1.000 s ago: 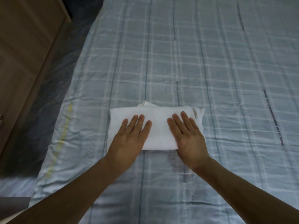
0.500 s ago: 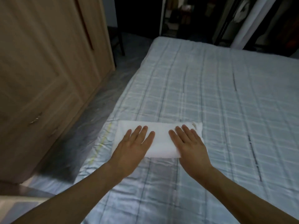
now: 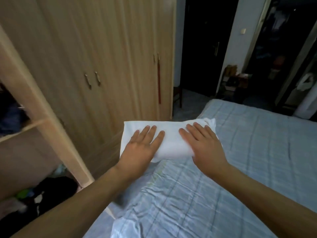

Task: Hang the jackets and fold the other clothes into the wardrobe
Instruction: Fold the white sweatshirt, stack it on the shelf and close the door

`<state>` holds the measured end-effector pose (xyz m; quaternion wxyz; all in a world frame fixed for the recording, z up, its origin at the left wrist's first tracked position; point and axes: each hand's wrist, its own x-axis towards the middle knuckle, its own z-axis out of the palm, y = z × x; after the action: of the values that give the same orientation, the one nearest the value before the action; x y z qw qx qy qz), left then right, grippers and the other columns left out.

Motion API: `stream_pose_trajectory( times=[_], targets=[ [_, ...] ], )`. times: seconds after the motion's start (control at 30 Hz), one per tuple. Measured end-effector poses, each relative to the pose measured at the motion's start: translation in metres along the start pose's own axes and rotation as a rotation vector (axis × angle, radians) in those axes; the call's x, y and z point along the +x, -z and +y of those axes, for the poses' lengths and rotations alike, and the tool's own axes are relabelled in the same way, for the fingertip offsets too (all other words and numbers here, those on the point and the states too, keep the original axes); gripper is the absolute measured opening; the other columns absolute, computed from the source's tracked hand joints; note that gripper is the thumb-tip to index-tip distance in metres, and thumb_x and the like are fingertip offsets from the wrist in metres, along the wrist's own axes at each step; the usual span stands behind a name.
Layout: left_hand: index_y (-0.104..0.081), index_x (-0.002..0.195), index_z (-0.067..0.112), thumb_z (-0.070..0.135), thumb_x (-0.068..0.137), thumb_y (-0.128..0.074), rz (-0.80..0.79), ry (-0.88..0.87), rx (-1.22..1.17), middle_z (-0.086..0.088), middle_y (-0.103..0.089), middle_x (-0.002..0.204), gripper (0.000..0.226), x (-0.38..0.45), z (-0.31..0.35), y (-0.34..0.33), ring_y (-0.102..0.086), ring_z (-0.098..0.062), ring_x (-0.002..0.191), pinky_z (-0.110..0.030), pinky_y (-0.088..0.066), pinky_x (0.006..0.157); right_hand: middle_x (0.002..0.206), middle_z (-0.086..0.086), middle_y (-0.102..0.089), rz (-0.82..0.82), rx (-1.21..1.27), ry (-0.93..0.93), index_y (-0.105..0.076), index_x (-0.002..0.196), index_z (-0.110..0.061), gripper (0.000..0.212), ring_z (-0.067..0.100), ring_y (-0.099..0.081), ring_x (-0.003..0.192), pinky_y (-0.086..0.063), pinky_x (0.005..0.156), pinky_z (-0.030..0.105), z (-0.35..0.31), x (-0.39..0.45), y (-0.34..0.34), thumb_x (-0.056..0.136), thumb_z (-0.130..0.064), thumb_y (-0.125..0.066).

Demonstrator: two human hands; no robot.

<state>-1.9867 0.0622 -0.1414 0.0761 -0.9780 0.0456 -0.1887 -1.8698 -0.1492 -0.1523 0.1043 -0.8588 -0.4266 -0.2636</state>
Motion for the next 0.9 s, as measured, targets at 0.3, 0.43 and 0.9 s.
stream_pose_trajectory(
  times=[0.3, 0.43, 0.9],
  targets=[
    [-0.041, 0.140, 0.013, 0.030, 0.072, -0.078, 0.073, 0.204, 0.091, -0.022, -0.061, 0.134, 0.080, -0.094, -0.077, 0.098, -0.063, -0.043, 0.116, -0.057, -0.052, 0.091, 0.115, 0.012, -0.069, 0.184, 0.087, 0.250, -0.069, 0.118, -0.012, 0.095, 0.036, -0.068, 0.103, -0.055, 0.089, 0.049, -0.119, 0.080, 0.045, 0.028, -0.020, -0.098],
    [-0.045, 0.137, 0.012, 0.018, 0.059, -0.091, 0.101, 0.321, 0.153, -0.022, -0.064, 0.130, 0.091, -0.173, -0.119, 0.125, -0.066, -0.043, 0.111, -0.058, -0.053, 0.087, 0.113, 0.011, -0.071, 0.208, 0.140, 0.341, -0.071, 0.116, -0.013, 0.091, 0.035, -0.069, 0.102, -0.055, 0.089, 0.049, -0.210, 0.098, 0.046, 0.029, -0.019, -0.097],
    [-0.045, 0.142, 0.014, 0.021, 0.017, -0.093, -0.063, 0.629, 0.297, -0.012, -0.062, 0.131, 0.134, -0.471, -0.252, 0.215, -0.065, -0.033, 0.116, -0.046, -0.055, 0.091, 0.103, 0.006, -0.070, 0.220, 0.325, 0.660, -0.069, 0.112, -0.014, 0.089, 0.030, -0.069, 0.091, -0.058, 0.081, 0.041, -0.540, 0.116, 0.070, 0.026, -0.022, -0.091]
  ],
)
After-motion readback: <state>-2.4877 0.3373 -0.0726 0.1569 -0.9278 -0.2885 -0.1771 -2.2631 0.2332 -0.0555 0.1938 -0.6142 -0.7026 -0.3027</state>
